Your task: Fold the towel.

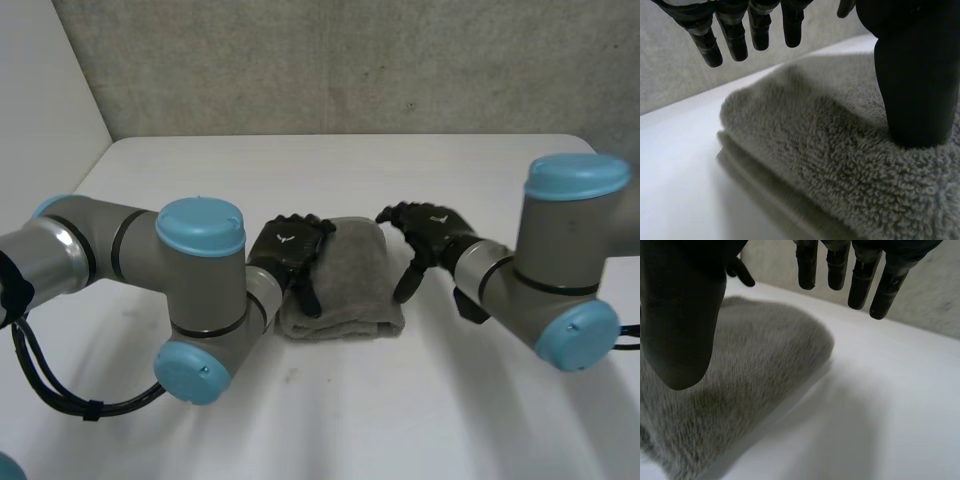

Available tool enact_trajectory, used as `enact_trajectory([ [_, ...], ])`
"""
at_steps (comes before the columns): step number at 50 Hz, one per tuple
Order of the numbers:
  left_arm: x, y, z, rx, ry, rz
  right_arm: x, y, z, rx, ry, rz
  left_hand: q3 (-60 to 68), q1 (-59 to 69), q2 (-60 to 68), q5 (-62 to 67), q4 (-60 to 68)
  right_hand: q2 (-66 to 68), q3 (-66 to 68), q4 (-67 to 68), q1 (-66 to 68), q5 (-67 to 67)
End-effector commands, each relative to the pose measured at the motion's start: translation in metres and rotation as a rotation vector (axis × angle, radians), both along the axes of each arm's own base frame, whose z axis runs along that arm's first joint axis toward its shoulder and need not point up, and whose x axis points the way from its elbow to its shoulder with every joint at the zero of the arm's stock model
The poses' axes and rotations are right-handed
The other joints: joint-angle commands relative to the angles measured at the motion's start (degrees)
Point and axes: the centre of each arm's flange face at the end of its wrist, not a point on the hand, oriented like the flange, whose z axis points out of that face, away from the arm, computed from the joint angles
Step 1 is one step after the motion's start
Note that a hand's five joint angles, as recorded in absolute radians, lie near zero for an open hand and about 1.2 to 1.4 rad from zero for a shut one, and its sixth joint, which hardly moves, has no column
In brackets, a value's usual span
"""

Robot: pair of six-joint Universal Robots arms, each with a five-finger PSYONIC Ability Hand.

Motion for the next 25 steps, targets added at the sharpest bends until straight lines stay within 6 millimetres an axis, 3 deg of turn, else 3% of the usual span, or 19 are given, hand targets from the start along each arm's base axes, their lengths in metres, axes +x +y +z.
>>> enact_trajectory([
  [1,0.016,-0.003,-0.007,-0.024,-0.090,0.041,0.023,0.009,-0.033,0.012,0.079,0.089,0.41,0.22,0.51,-1.63,0.48,-4.19,-3.86,-4.93,-3.49,-3.46],
  [4,0.021,-0.002,-0.005,-0.036,-0.105,0.049,0.025,0.009,-0.042,-0.003,0.121,0.101,0.41,0.22,0.51,-1.63,0.48,-4.19,-3.86,-4.93,-3.49,-3.46],
  [13,0.025,0.002,-0.014,-0.037,-0.111,0.050,0.027,0.008,-0.040,-0.035,0.144,0.114,0.41,0.22,0.51,-1.63,0.48,-4.19,-3.86,-4.93,-3.49,-3.46],
  [18,0.022,0.000,0.005,-0.074,-0.078,0.054,0.028,0.007,-0.030,-0.056,0.131,0.112,0.41,0.22,0.51,-1.63,0.48,-4.19,-3.86,-4.93,-3.49,-3.46],
  [19,0.022,0.000,0.018,-0.097,-0.055,0.057,0.028,0.007,-0.022,-0.073,0.122,0.110,0.41,0.22,0.51,-1.63,0.48,-4.19,-3.86,-4.93,-3.49,-3.46],
  [20,0.022,0.000,0.018,-0.097,-0.055,0.057,0.029,0.007,-0.009,-0.101,0.105,0.108,0.41,0.22,0.51,-1.63,0.48,-4.19,-3.86,-4.93,-3.49,-3.46],
  [21,0.022,0.000,0.032,-0.124,-0.032,0.060,0.029,0.007,-0.008,-0.101,0.105,0.108,0.41,0.22,0.51,-1.63,0.48,-4.19,-3.86,-4.93,-3.49,-3.46],
  [22,0.023,0.000,0.048,-0.156,-0.006,0.063,0.029,0.007,0.009,-0.140,0.085,0.105,0.41,0.22,0.51,-1.63,0.48,-4.19,-3.86,-4.93,-3.49,-3.46],
  [23,0.023,0.000,0.048,-0.156,-0.006,0.064,0.029,0.007,0.009,-0.140,0.084,0.105,0.41,0.22,0.51,-1.63,0.48,-4.19,-3.86,-4.93,-3.49,-3.46],
  [25,0.025,0.002,0.084,-0.227,0.049,0.068,0.023,0.005,0.052,-0.234,0.044,0.063,0.41,0.22,0.51,-1.63,0.48,-4.19,-3.86,-4.93,-3.49,-3.46],
])
